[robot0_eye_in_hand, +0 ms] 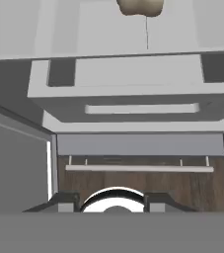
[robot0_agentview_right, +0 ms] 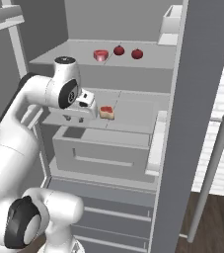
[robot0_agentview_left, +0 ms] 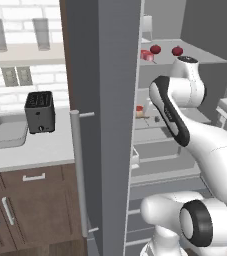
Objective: Place one tomato and one steak in each tupperware on the nearby counter, to pack two identical lunches.
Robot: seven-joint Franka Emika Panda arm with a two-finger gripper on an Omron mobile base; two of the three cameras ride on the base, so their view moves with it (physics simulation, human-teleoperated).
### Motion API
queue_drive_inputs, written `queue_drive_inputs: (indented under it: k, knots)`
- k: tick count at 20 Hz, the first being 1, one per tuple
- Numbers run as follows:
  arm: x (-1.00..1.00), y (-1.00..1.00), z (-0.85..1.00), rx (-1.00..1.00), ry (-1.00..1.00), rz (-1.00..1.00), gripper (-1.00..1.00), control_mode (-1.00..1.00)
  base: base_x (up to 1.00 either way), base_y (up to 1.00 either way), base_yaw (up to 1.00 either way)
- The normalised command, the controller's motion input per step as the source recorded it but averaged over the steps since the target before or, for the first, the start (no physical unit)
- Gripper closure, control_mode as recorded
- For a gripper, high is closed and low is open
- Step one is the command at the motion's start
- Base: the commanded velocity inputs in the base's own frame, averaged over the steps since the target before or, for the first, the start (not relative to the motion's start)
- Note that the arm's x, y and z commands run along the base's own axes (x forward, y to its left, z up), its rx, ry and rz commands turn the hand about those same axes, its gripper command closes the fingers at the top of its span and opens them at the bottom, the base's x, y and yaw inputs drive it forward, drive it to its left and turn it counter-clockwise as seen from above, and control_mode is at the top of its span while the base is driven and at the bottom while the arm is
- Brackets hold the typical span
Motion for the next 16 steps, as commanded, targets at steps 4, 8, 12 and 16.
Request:
queue_drive_inputs:
  k: [4,8,12,16]
  knots:
    - [-0.36,0.00,0.02,0.00,-0.11,0.00,-1.00,-1.00,0.00,0.00,0.00]
    - [-0.69,-0.01,0.03,0.00,-0.32,0.01,-1.00,-1.00,0.00,0.00,0.00]
    - [-0.08,-0.15,0.02,0.00,-0.22,0.07,-1.00,-1.00,0.00,0.00,0.00]
    - [0.16,-0.34,0.00,0.00,-0.05,0.16,-1.00,-1.00,0.00,0.00,0.00]
